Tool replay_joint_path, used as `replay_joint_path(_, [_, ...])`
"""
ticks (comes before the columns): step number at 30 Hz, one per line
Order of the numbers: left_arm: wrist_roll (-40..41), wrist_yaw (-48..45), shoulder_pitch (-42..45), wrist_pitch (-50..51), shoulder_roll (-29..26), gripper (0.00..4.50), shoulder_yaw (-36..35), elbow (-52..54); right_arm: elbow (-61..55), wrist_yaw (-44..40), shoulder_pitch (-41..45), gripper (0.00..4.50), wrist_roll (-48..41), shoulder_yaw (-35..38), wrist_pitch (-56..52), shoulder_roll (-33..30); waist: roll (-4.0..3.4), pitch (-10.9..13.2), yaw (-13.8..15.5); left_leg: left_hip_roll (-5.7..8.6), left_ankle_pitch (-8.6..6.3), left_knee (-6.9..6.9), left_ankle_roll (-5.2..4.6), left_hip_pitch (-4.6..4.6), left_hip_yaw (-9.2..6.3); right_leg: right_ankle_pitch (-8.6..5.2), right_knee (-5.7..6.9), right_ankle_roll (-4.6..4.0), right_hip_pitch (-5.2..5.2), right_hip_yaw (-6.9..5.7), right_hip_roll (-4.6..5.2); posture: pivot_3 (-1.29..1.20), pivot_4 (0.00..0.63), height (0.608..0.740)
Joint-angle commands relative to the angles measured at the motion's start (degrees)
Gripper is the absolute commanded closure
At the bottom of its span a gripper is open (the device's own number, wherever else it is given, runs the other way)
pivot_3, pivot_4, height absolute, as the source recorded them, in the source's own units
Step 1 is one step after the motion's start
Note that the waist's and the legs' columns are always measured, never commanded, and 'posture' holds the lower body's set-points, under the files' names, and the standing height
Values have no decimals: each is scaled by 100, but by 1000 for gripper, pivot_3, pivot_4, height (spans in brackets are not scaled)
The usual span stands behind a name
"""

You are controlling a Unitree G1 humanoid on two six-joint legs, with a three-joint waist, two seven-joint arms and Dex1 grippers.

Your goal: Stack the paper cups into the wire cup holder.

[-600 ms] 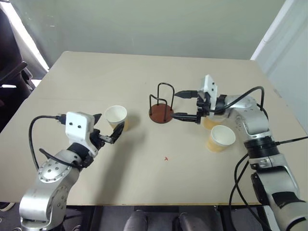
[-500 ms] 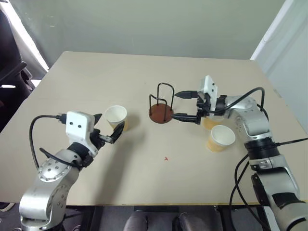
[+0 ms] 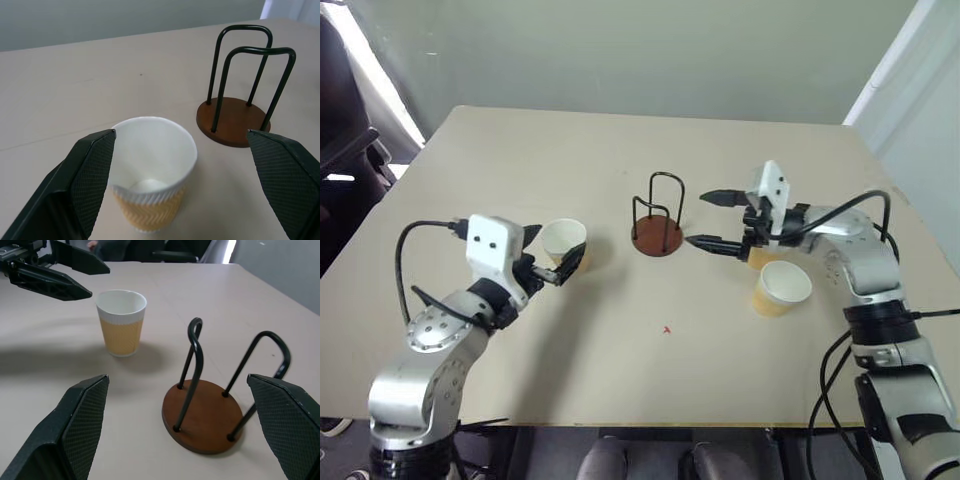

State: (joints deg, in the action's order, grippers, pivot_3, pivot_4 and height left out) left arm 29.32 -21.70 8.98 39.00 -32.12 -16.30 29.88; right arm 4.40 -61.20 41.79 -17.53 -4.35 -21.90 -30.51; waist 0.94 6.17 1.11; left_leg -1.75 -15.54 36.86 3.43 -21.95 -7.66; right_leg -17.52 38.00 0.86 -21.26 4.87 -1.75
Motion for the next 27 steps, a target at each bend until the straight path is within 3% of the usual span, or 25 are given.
replay_joint_path(1, [-85, -156, 397, -219, -93, 40, 133, -165, -399, 166, -159, 0, -147, 332, -117, -206, 0, 0, 30, 0, 0, 1, 0, 0, 0, 0, 0, 0, 1, 0, 0, 0, 150, 740])
replay_joint_path(11, [-156, -427, 773, -368, -37, 40, 431, -641, -1235, 475, -131, 0, -536, 659, -698, -489, 1, 1, -7, -1, 0, 0, 0, 0, 2, 0, -3, 0, 0, 3, -1, 0, 150, 740])
replay_joint_path(18, [-227, -635, 820, -372, -138, 40, 543, -736, -1066, 1515, 235, 0, -45, 152, -982, 197, 1, 1, -49, -1, 0, 4, -1, 4, 0, 0, -1, 1, -2, 5, -1, 0, 150, 740])
replay_joint_path(21, [-37, -960, 637, -270, -434, 40, 245, -609, -828, 1932, 517, 0, 242, -132, -1322, 466, 1, 1, -77, -3, 0, 0, -1, 2, -4, 0, 2, 1, -12, 5, -1, 0, 150, 740])
replay_joint_path(27, [953, -1766, 152, 75, -1106, 40, -555, -85, -588, 1973, 631, 0, 411, -489, -1533, 674, 1, 1, -67, -3, 0, -27, 0, -5, -5, 0, -1, 1, -18, 4, -1, 0, 150, 740])
